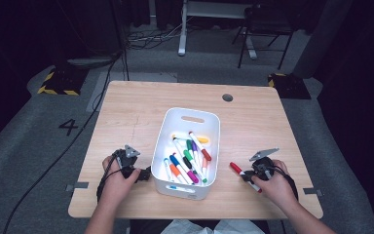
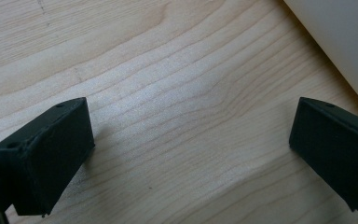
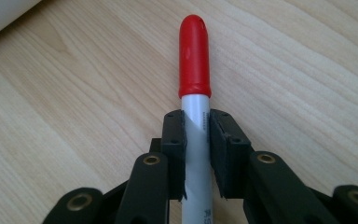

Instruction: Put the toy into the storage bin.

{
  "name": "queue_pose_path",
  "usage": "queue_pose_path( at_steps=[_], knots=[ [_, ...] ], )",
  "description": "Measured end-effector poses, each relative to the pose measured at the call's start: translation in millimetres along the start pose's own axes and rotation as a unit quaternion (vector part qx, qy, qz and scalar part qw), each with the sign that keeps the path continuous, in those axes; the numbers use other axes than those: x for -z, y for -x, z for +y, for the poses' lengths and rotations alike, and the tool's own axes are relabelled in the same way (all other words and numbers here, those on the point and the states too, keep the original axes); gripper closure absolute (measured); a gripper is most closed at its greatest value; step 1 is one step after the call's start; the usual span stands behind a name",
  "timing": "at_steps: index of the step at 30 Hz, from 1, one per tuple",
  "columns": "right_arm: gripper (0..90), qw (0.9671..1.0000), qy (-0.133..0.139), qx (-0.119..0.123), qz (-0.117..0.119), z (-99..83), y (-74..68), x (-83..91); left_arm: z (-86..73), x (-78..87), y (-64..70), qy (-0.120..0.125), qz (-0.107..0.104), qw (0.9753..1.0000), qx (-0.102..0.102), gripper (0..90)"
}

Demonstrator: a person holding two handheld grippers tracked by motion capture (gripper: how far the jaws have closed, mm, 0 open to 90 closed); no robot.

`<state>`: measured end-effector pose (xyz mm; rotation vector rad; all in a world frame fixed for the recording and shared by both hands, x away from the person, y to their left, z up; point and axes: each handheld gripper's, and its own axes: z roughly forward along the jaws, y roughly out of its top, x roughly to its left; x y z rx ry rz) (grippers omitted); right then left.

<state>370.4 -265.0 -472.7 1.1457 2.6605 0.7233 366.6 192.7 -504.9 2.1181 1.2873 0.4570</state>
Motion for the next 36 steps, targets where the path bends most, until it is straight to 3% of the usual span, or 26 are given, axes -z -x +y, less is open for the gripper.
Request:
queue_pose_path(
  at_steps=[5, 8, 18, 21, 36],
  knots=[
    [76.7, 0.9999, -0.005, 0.013, -0.002, 7.5, -6.3, -3.6, 0.2, -0.5, -0.1, 0.000, -0.003, 1.0000, 0.000, 0.1],
    [76.7, 0.9998, 0.006, 0.015, 0.008, 11.2, -9.2, -0.9, 0.3, -0.5, -0.2, 0.000, -0.002, 1.0000, 0.000, 0.1],
    [76.7, 0.9983, 0.042, 0.030, 0.027, 31.1, -7.5, 33.6, -2.1, 1.7, 0.4, 0.000, -0.008, 1.0000, -0.001, 0.5],
    [76.7, 0.9970, 0.052, 0.032, 0.047, 39.6, -8.5, 46.3, -4.1, 3.3, -0.3, 0.001, -0.010, 0.9999, -0.004, 0.6],
    [76.6, 0.9931, 0.078, 0.067, 0.055, 76.1, -13.3, 83.9, -9.0, 7.8, -1.4, 0.000, -0.012, 0.9999, -0.006, 0.5]
  ],
)
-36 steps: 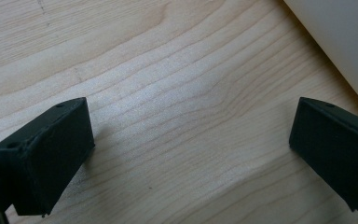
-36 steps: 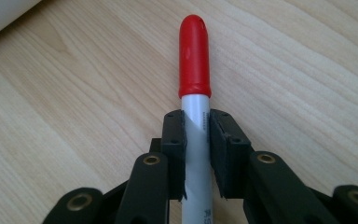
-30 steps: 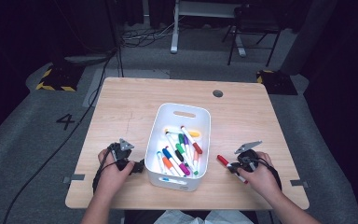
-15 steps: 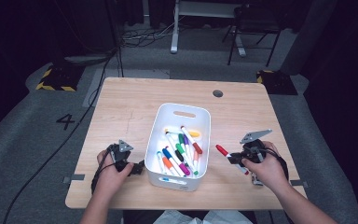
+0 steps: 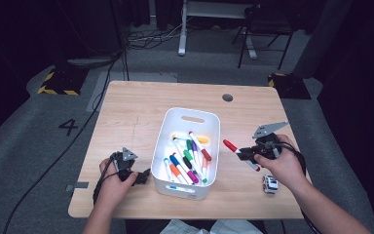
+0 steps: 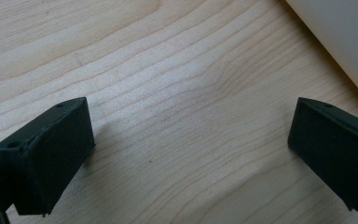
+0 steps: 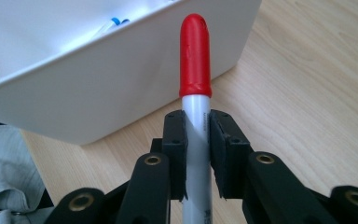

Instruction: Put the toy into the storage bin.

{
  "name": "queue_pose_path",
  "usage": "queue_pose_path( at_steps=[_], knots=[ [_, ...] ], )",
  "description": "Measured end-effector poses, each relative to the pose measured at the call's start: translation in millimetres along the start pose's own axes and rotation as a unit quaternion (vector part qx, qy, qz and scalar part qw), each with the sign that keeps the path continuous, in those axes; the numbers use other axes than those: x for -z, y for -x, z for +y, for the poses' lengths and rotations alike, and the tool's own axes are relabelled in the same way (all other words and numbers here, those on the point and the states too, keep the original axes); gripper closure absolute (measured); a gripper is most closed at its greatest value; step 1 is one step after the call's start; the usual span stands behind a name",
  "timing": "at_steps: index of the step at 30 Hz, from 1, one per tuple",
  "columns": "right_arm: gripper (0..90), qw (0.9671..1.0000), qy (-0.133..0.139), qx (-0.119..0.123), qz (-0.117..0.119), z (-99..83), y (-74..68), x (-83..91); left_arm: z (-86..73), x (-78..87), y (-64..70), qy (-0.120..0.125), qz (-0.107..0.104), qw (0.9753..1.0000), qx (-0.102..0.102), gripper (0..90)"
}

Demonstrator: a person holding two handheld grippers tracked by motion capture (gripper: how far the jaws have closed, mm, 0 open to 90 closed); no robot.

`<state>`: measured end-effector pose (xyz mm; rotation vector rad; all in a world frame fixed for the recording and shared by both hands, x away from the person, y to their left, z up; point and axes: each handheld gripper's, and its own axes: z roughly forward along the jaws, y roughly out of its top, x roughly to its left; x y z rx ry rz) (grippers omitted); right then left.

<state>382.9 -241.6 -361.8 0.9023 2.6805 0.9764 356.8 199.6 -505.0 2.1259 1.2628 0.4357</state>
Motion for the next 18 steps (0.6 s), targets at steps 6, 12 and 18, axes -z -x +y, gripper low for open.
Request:
queue_pose_path(
  at_steps=[6, 12, 18],
  knots=[
    [76.7, 0.9998, 0.003, 0.020, -0.003, 19.5, -8.6, 0.7, 0.0, 0.0, 0.0, 0.000, 0.000, 1.0000, 0.000, 0.5],
    [76.7, 0.9991, 0.002, 0.041, 0.012, 35.7, -15.0, -5.1, 0.3, -0.6, -0.7, 0.001, 0.000, 1.0000, -0.003, 0.5],
    [76.7, 0.9984, 0.002, 0.049, 0.027, 58.9, -23.8, -11.5, 0.5, -0.7, -0.7, 0.001, 0.000, 1.0000, -0.004, 0.4]
  ],
)
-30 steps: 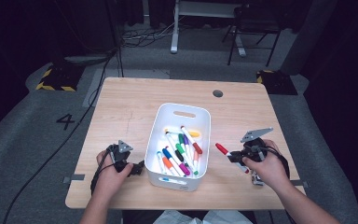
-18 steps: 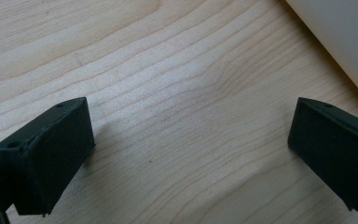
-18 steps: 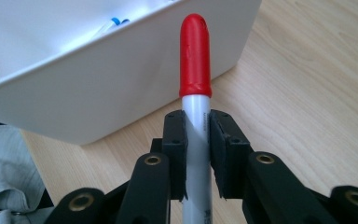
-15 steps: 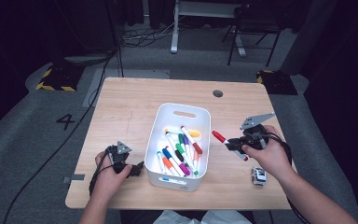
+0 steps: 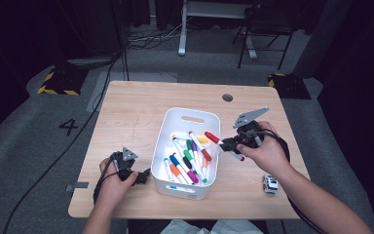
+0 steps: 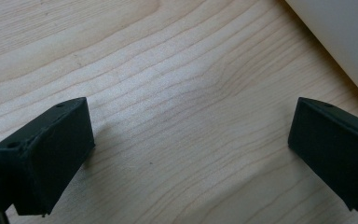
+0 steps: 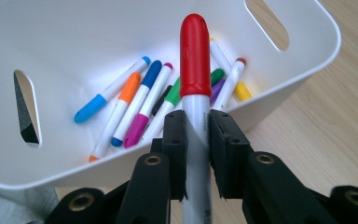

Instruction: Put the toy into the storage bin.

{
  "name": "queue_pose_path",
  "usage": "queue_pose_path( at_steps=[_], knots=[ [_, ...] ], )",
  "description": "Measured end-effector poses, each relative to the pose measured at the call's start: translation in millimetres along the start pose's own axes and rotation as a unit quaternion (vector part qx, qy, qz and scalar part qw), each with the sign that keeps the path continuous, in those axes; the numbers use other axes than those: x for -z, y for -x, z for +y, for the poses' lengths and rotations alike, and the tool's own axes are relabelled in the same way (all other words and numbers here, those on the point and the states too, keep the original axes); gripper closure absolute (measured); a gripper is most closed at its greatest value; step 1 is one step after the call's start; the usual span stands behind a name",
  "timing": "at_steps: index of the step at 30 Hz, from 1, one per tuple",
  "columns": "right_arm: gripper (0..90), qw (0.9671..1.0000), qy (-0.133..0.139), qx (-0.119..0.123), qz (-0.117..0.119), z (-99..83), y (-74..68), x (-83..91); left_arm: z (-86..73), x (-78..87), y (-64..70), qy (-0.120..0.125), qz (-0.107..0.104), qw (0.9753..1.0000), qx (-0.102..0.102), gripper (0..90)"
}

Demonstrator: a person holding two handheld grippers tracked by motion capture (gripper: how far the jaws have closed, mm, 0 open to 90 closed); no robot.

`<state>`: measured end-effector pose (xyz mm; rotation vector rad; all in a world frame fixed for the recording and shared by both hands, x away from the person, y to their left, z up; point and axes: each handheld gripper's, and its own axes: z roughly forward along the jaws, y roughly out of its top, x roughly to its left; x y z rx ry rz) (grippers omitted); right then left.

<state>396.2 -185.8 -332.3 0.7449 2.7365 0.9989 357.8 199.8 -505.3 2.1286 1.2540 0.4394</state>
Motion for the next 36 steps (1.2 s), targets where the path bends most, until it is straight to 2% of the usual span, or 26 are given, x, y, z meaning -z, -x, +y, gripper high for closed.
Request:
queue_pose_path(
  at_steps=[9, 13, 20, 24, 28, 32, 33, 36],
  knots=[
    [76.7, 0.9995, 0.010, 0.023, 0.020, 27.9, -7.6, -20.1, 1.6, -1.4, -0.7, -0.001, -0.004, 1.0000, 0.000, 0.4],
    [76.7, 0.9991, 0.015, 0.025, 0.029, 34.4, -7.3, -28.1, 1.7, -1.4, -1.0, -0.001, -0.003, 1.0000, -0.002, 0.4],
    [76.7, 0.9991, 0.018, 0.020, 0.031, 41.5, -4.0, -33.2, 2.1, -1.7, -1.0, -0.001, -0.002, 1.0000, -0.001, 0.4],
    [76.7, 0.9990, 0.022, 0.023, 0.030, 47.3, -7.1, -35.2, 2.2, -1.7, -1.1, -0.001, -0.003, 1.0000, -0.002, 0.4],
    [76.7, 0.9987, 0.027, 0.026, 0.035, 53.2, -11.1, -45.0, 2.1, -1.8, -1.0, 0.000, -0.002, 1.0000, -0.001, 0.4],
    [76.7, 0.9987, 0.020, 0.035, 0.032, 55.4, -12.3, -50.9, 2.2, -1.8, -1.1, -0.001, -0.002, 1.0000, -0.002, 0.4],
    [76.7, 0.9989, 0.009, 0.035, 0.029, 54.4, -13.3, -54.3, 2.2, -1.8, -1.1, -0.001, -0.003, 1.0000, -0.001, 0.4],
    [76.7, 0.9990, -0.001, 0.037, 0.024, 51.8, -12.7, -57.2, 2.2, -1.8, -1.1, -0.001, -0.003, 1.0000, -0.001, 0.4]
  ],
)
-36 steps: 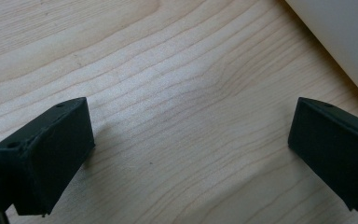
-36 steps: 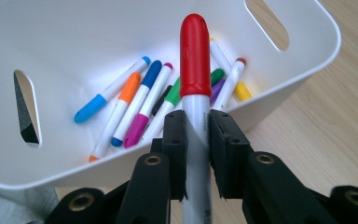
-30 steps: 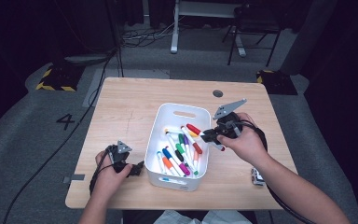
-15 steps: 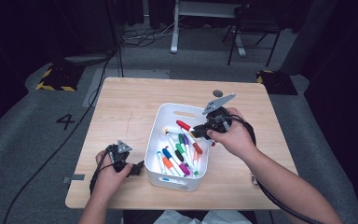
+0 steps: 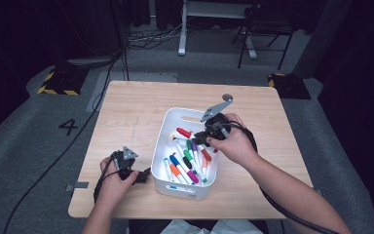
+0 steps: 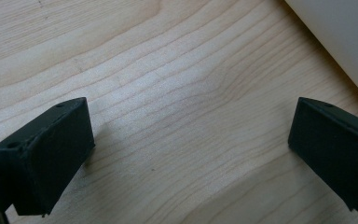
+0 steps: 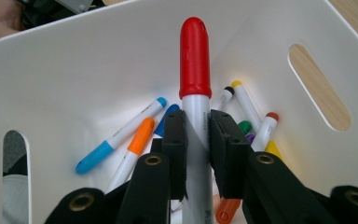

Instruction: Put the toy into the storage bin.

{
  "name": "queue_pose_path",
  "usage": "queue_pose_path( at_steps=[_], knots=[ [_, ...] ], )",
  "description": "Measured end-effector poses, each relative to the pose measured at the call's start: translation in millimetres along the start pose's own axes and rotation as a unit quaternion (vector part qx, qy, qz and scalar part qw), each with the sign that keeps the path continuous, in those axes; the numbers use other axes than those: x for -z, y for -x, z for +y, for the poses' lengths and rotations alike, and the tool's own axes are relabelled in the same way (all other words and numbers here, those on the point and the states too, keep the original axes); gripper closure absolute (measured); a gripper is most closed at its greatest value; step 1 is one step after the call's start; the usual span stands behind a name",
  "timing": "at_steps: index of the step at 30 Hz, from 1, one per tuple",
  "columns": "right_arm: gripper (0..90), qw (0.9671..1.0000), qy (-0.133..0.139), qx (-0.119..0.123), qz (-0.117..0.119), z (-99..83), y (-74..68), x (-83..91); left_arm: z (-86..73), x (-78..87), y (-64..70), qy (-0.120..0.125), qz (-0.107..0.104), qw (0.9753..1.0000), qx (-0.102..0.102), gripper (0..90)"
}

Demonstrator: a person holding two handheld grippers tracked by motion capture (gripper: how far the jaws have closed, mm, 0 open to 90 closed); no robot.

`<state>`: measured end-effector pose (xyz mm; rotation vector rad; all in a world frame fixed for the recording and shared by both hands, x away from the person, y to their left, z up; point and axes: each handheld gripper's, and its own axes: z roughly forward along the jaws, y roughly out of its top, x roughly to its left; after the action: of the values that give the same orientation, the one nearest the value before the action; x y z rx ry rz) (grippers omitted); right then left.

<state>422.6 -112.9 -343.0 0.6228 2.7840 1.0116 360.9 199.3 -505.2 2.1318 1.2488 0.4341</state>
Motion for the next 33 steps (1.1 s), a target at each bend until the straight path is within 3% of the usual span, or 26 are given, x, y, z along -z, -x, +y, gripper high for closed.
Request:
queue_pose_path(
  at_steps=[10, 14, 16, 18, 28, 32, 33],
  knots=[
    [76.7, 0.9996, -0.025, 0.005, -0.009, -3.0, -3.9, -12.9, 0.0, 0.0, 0.0, 0.000, 0.000, 1.0000, 0.000, 0.4],
    [76.7, 0.9992, -0.035, 0.015, -0.010, -5.0, -3.7, -19.6, 0.2, -0.1, -0.4, 0.001, 0.001, 1.0000, -0.002, 0.4],
    [76.7, 0.9987, -0.037, 0.032, -0.012, -4.9, -3.9, -24.0, 0.4, -0.3, -0.2, -0.001, -0.002, 1.0000, 0.000, 0.4],
    [76.7, 0.9986, -0.042, 0.031, -0.011, -5.0, -4.8, -25.6, 0.4, -0.4, -0.3, -0.001, -0.003, 1.0000, 0.000, 0.4],
    [76.6, 0.9955, -0.085, 0.038, -0.014, -5.6, -14.1, -40.0, 0.5, -0.4, -0.3, -0.001, -0.002, 1.0000, -0.001, 0.4],
    [76.5, 0.9946, -0.097, 0.037, -0.008, -6.0, -16.1, -43.2, 0.8, -0.2, -0.4, -0.003, -0.004, 1.0000, 0.000, 0.4],
    [75.5, 0.9937, -0.108, 0.031, 0.005, -6.8, -16.6, -46.0, 0.9, -0.3, -0.4, -0.003, -0.004, 1.0000, 0.000, 0.4]
  ],
)
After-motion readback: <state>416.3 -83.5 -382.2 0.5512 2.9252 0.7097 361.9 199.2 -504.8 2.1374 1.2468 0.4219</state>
